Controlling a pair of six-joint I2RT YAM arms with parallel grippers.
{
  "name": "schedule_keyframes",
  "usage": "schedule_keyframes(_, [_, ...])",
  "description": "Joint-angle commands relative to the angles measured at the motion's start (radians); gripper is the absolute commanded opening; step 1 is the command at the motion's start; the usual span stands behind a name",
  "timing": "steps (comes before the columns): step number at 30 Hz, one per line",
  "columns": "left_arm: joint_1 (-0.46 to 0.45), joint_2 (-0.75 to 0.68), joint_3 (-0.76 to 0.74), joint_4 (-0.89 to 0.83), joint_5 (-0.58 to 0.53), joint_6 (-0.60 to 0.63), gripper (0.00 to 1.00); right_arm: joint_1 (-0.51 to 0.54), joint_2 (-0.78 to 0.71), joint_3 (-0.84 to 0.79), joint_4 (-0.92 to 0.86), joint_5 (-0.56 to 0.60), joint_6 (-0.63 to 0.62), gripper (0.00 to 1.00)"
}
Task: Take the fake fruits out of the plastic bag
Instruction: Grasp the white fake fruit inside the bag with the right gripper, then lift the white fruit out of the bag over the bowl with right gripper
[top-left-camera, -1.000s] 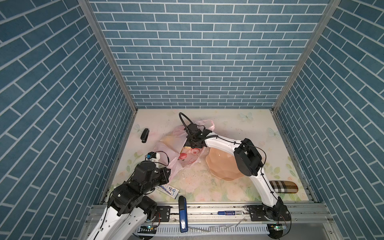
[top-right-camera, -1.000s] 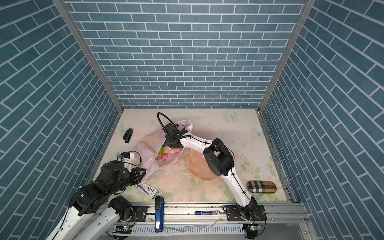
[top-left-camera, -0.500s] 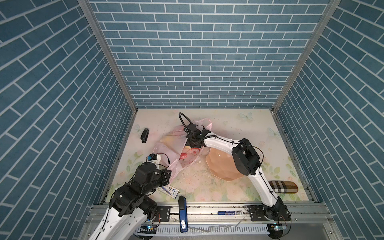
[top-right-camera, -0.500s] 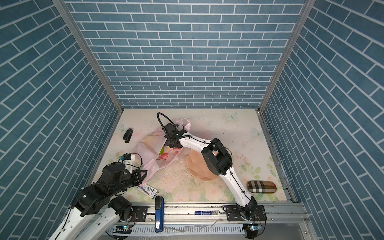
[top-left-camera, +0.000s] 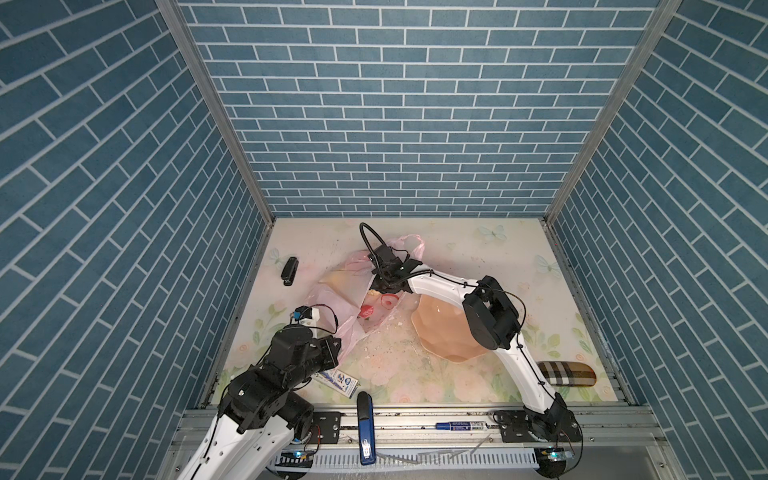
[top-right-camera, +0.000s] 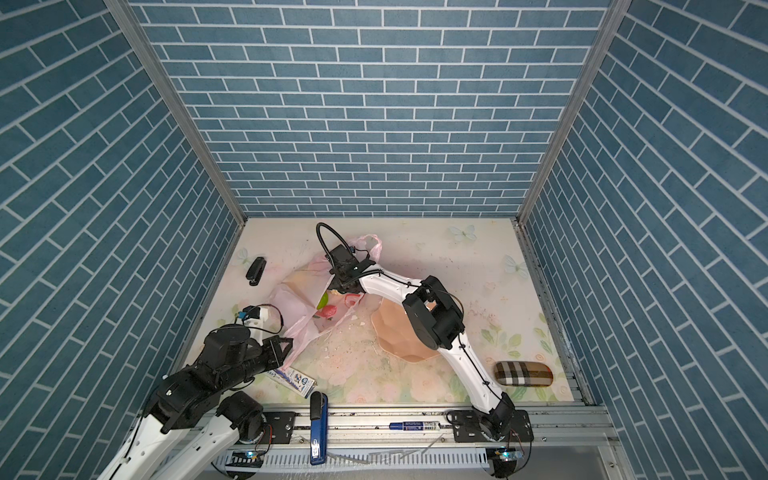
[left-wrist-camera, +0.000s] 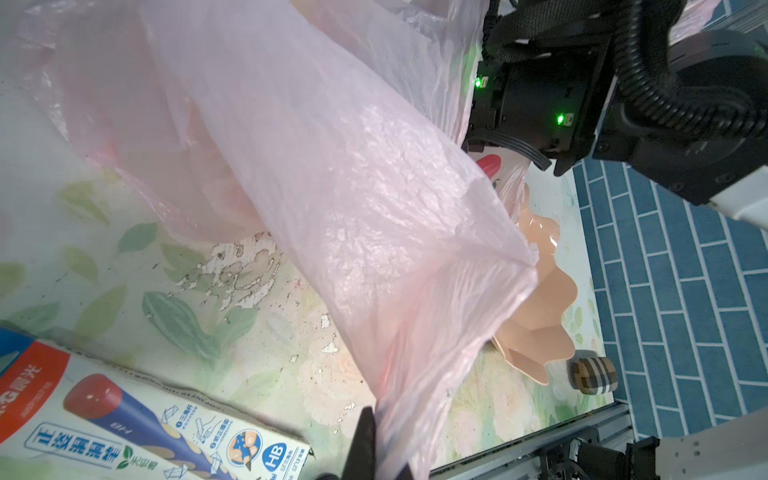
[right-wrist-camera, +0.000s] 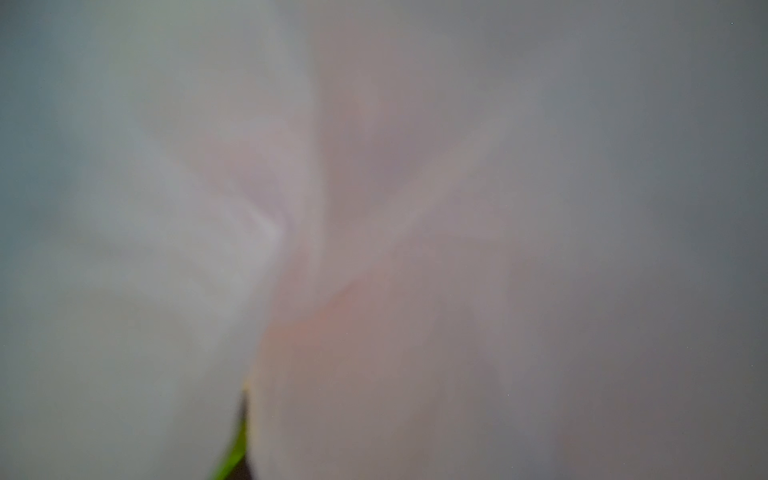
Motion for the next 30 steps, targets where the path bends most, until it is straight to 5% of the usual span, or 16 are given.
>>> schedule_keyframes(1, [-0.006, 0.017, 0.031, 0.068, -0.082, 0.001, 0.06, -0.003, -0.083, -0.072, 0.024, -0.013, -0.038, 0.37])
schedule_keyframes(17, [-0.003, 0.323, 0.164, 0.23, -0.193, 0.075, 0.06, 0.027, -0.383, -0.273, -0.05, -0.08, -0.233, 0.27])
schedule_keyframes(30, [-0.003, 0.319, 0.187, 0.225, -0.243, 0.074, 0.06, 0.035, -0.605, -0.294, -0.195, -0.088, -0.369, 0.24])
